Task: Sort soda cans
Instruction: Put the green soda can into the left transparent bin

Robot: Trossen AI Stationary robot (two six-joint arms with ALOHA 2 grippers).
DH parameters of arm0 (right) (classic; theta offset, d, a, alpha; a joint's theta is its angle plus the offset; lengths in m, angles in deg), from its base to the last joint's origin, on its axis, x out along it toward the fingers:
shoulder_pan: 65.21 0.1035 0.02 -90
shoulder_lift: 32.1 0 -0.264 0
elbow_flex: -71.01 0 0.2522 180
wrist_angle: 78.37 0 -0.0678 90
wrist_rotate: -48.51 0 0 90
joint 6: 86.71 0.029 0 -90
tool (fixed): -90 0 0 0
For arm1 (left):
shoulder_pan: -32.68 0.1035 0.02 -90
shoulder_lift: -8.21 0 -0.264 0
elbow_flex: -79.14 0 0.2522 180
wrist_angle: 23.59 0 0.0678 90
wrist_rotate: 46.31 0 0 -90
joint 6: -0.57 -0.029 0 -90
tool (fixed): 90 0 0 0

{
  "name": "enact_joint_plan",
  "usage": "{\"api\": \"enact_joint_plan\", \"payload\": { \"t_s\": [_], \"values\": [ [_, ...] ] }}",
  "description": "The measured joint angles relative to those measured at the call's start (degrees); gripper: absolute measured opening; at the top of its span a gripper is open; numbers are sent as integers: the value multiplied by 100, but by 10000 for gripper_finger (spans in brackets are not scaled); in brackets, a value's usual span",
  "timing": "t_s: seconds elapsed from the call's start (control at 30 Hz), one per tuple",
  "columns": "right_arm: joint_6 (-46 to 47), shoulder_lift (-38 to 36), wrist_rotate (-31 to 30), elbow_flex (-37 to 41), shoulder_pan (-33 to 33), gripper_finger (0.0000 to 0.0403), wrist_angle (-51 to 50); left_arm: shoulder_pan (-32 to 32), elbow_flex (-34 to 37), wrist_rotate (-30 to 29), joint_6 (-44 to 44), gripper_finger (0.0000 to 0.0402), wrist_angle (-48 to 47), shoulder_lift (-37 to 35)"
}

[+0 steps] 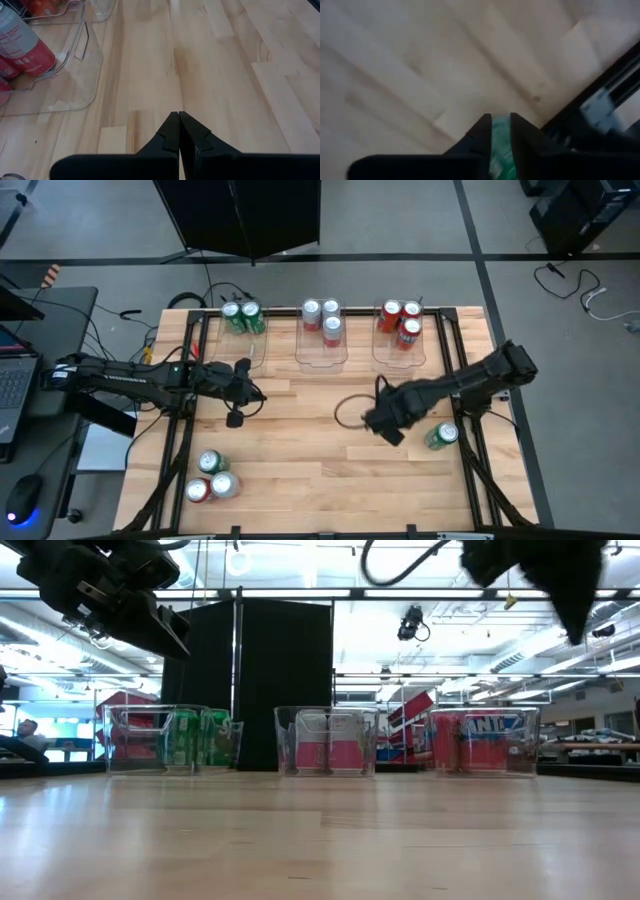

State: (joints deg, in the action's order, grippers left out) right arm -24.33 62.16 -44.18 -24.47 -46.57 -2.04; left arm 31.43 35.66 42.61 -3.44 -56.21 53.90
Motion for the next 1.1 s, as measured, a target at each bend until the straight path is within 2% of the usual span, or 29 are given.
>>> {"api": "enact_joint_plan", "payload": {
  "t_s": [0.27,0.43,0.53,0.83,1.1],
  "values": [
    [1402,-9,384,0,933,178,-11,1,0,0,58,1,9,0],
    [1605,-11,394,73,1237,263,-13,-1,0,1,132,1,11,-1],
    [1576,-11,419,336,1305,297,-5,0,0,1,154,1,9,-1],
    [1122,-29,1102,1392,1313,328,-53,0,0,1,279,1,9,0],
    [985,-33,1285,1540,1322,341,-59,1,0,2,282,1,9,0]
  ]
}}
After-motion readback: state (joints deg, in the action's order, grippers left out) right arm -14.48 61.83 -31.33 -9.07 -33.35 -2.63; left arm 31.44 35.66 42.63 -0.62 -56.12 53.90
